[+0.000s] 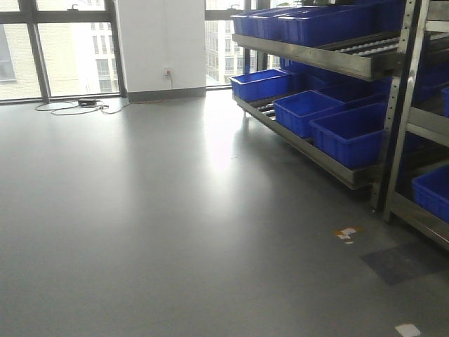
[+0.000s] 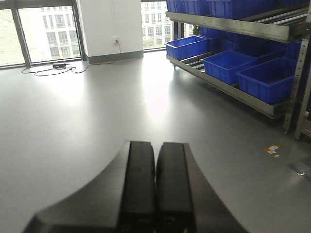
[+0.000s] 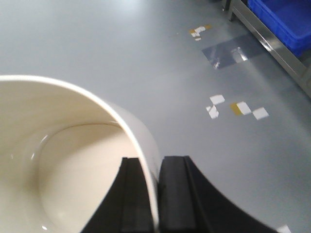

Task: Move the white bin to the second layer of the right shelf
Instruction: 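Drive the base across the floor toward the roller shelf rack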

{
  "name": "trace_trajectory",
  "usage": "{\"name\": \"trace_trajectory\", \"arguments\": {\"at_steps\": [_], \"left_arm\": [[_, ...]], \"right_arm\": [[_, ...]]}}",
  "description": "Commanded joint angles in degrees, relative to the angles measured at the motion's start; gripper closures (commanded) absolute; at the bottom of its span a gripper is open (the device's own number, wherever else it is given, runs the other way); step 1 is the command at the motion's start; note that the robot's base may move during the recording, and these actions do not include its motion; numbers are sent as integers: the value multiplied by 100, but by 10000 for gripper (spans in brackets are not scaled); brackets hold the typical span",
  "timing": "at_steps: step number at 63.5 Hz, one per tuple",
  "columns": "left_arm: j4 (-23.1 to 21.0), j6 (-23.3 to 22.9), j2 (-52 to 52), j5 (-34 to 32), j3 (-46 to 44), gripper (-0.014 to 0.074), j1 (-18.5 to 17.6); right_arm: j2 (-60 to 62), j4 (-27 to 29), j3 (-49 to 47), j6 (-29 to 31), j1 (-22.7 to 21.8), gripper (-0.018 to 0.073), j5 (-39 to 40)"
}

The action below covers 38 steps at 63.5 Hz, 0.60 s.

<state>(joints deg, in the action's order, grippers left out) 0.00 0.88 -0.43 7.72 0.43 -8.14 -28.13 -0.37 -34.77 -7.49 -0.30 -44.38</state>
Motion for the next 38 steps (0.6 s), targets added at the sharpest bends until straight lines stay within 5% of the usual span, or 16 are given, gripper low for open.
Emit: {"name": "trace_trajectory", "arguments": {"at_steps": [1,38], "left_arm": [[0,-17,-87,-498,211,512,-20],[0,-17,-87,-498,211,512,-20]], "right_arm": [[-14,-11,-158,17,-43,399,506],[-14,-11,-158,17,-43,399,506]]}}
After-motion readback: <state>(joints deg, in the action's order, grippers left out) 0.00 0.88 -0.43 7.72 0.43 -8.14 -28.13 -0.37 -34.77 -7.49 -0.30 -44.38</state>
